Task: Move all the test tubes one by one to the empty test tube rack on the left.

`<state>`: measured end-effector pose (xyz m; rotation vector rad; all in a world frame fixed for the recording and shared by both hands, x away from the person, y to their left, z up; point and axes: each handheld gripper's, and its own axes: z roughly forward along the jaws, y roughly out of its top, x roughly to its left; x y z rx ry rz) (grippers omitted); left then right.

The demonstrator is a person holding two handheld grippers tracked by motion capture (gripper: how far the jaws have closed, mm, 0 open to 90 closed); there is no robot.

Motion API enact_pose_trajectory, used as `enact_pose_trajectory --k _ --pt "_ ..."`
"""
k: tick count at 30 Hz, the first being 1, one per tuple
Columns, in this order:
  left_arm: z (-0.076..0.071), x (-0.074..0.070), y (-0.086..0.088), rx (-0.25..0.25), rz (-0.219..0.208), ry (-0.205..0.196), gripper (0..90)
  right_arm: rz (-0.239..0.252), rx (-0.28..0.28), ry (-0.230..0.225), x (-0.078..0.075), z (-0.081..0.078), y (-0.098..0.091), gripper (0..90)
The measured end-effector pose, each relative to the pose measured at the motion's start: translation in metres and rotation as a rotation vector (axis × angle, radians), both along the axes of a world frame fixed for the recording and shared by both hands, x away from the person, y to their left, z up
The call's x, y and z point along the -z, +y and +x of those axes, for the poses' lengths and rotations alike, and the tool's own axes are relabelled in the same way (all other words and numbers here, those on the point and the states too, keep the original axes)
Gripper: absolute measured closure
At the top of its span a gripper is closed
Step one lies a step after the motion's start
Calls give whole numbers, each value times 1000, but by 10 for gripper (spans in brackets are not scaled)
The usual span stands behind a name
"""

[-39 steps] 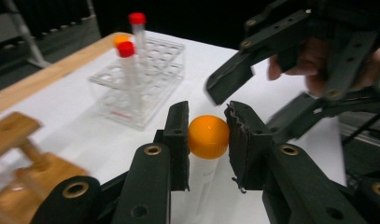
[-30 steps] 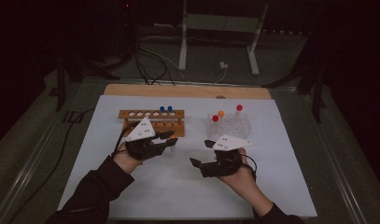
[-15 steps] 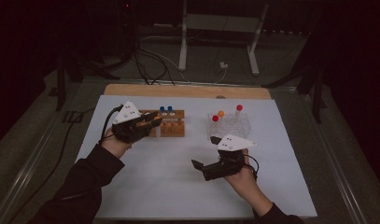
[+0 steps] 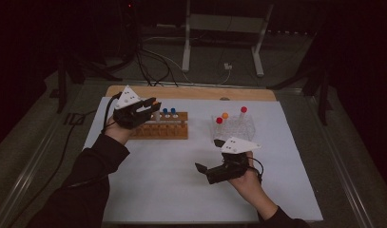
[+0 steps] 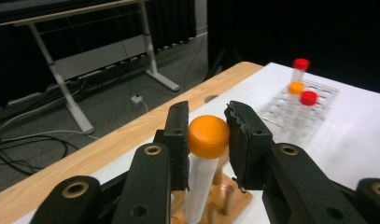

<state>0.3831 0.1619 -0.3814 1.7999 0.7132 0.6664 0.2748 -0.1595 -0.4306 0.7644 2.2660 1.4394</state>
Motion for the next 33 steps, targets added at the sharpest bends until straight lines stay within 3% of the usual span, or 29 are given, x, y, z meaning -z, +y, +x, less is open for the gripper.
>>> enact_pose_trajectory --k 9,13,23,33 --pt "24 10 -4 -74 -9 4 716 1 -6 13 1 1 -1 0" --pt "33 20 -5 -86 -15 35 716 -1 -4 12 1 1 -2 0" --pt "38 46 -10 -114 -10 77 715 -4 -9 21 2 2 -3 0" --pt "44 62 -11 -136 0 138 714 -3 -8 26 2 2 -3 0"
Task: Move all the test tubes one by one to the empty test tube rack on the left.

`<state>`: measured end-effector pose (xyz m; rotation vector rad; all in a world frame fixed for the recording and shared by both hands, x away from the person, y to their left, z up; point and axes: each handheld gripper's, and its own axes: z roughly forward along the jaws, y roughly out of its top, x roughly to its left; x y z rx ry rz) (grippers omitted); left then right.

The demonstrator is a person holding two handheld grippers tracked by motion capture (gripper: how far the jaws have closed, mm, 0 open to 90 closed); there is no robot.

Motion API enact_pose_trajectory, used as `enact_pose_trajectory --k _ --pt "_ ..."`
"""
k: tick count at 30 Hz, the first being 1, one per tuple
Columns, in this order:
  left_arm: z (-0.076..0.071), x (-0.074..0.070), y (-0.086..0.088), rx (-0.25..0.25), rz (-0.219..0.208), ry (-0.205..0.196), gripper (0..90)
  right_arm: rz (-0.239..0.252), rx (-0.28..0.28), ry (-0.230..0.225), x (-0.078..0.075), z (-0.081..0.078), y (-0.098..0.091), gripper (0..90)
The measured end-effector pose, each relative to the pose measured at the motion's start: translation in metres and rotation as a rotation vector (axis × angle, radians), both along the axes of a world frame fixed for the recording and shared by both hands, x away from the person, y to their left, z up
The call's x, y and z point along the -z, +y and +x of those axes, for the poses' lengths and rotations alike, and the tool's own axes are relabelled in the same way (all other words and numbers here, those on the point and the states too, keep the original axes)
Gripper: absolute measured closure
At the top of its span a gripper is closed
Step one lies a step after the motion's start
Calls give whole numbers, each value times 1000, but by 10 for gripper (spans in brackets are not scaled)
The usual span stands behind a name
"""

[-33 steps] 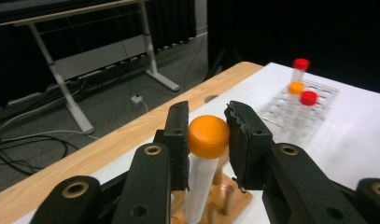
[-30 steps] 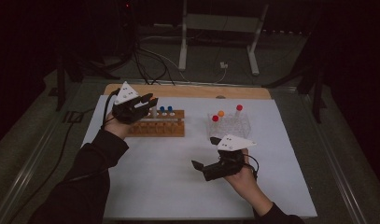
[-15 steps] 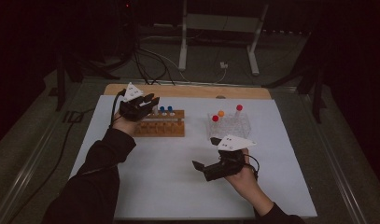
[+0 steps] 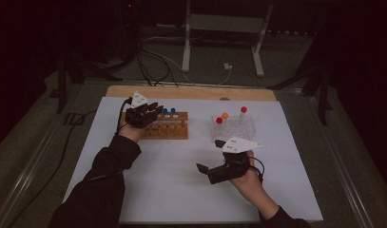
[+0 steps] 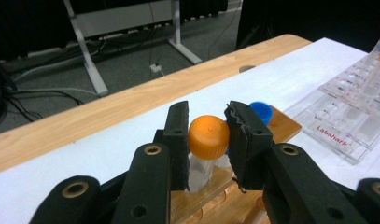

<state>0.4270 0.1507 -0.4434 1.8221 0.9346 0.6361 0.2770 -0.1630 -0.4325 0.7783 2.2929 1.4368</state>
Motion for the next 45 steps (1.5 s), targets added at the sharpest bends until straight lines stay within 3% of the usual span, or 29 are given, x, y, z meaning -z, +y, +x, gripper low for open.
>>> enact_pose_trajectory --k 12,17,22,28,33,39,42,45 --pt "4 5 0 -18 -16 44 713 -7 0 0 0 0 0 0" --pt "3 4 1 -19 -4 47 704 -5 -1 0 -1 0 -1 0" --pt "-1 -2 1 -43 5 25 592 -2 -2 -2 -1 0 -1 0" --pt "-14 -18 4 16 -43 -5 438 4 22 -17 -4 3 -8 0" --pt "-34 -28 7 117 -81 -42 335 38 62 -27 -11 11 -21 0" --pt "-57 -34 8 166 -74 -52 164 52 137 -39 -19 28 -40 0" --pt "-68 -34 11 216 -110 -56 86 58 175 -44 -21 40 -50 0" --pt "-78 -32 14 252 -142 -62 82 56 201 -48 -21 50 -57 5"
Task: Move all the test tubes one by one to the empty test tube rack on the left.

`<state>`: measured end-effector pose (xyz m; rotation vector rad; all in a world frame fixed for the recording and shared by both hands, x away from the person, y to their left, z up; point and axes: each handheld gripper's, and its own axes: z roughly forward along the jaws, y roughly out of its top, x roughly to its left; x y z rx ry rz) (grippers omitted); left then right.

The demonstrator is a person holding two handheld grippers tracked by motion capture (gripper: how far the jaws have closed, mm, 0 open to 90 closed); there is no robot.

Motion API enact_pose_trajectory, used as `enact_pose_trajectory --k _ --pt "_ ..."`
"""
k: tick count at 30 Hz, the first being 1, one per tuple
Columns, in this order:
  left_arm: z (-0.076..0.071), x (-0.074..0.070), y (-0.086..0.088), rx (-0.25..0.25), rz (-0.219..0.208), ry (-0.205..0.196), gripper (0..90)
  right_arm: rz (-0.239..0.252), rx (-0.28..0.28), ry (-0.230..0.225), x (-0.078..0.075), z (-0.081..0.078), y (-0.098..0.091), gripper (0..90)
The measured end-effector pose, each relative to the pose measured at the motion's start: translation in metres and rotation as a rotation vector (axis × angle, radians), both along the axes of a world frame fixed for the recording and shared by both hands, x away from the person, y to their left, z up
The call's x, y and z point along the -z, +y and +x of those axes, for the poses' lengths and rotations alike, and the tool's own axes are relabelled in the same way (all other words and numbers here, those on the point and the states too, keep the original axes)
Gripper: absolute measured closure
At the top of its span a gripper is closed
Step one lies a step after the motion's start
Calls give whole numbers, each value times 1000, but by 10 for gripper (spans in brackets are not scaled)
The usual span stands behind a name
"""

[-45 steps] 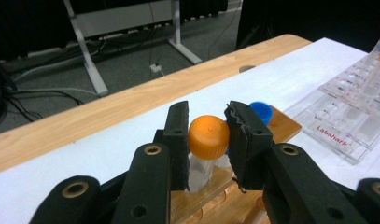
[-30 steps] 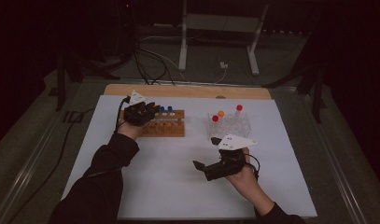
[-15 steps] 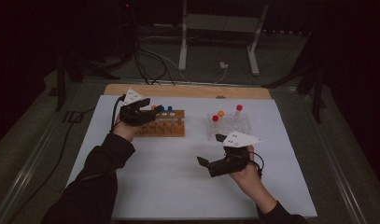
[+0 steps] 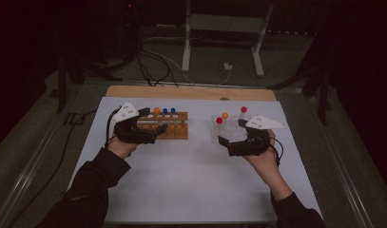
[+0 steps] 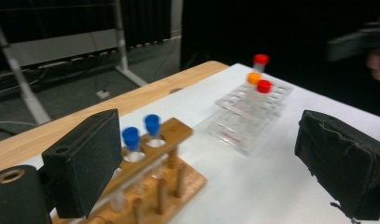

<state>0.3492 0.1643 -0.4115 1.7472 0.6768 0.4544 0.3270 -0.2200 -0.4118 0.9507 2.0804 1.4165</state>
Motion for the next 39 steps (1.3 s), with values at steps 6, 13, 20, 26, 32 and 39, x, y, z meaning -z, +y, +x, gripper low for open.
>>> enact_pose_trajectory --k 6,13,20,26,32,39 --pt "-14 11 -5 82 37 -2 10 -4 82 11 5 23 -15 163" --pt "-34 25 -9 135 81 -5 9 -37 119 81 27 48 -25 345" --pt "-48 36 -13 151 85 -12 9 -71 136 139 44 63 -22 495" --pt "-49 40 -11 156 70 2 9 -107 149 159 48 73 -15 576" --pt "-50 42 -11 154 72 -2 9 -123 156 178 54 83 -7 614" --pt "-50 42 -10 154 72 -2 9 -134 149 199 57 92 0 640"
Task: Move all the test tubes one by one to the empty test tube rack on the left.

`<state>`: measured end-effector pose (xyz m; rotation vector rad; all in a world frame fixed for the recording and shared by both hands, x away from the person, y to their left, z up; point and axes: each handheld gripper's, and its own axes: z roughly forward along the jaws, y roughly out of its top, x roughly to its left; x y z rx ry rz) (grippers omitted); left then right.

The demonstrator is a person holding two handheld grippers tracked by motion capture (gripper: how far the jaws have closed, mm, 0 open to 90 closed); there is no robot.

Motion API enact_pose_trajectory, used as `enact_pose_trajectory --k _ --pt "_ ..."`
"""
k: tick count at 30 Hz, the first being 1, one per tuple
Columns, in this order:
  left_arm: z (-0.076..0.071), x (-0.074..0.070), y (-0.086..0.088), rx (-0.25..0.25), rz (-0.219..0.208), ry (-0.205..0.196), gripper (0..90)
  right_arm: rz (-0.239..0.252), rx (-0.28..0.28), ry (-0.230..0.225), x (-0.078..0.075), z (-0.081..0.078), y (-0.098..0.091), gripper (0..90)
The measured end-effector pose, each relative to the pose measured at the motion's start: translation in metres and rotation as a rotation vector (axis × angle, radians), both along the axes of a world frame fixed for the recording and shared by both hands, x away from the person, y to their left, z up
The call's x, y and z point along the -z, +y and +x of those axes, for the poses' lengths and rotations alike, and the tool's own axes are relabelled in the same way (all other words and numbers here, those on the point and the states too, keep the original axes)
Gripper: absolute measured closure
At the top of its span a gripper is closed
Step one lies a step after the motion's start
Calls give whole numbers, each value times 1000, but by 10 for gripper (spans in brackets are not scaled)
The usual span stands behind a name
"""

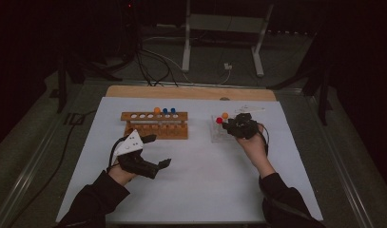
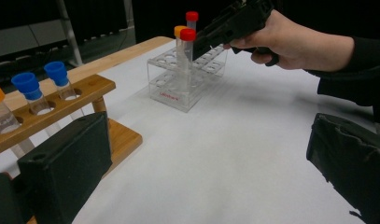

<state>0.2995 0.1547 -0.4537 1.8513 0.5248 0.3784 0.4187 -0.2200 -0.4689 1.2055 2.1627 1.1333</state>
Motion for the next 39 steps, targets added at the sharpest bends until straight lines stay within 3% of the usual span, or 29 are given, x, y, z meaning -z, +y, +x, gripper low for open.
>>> enact_pose_trajectory --k 8,10,19,29,39 --pt "2 2 1 2 -8 12 9 -25 2 -6 0 3 3 692" --pt "2 2 1 0 -10 15 9 -25 -10 -10 0 3 3 741" --pt "2 2 2 -1 -8 16 9 -71 -8 -37 -4 0 8 753" --pt "2 1 1 7 -15 16 10 -56 -21 -94 -33 -10 3 753" --pt "0 -1 1 7 -16 8 10 -97 -19 -174 -59 -32 -6 754"
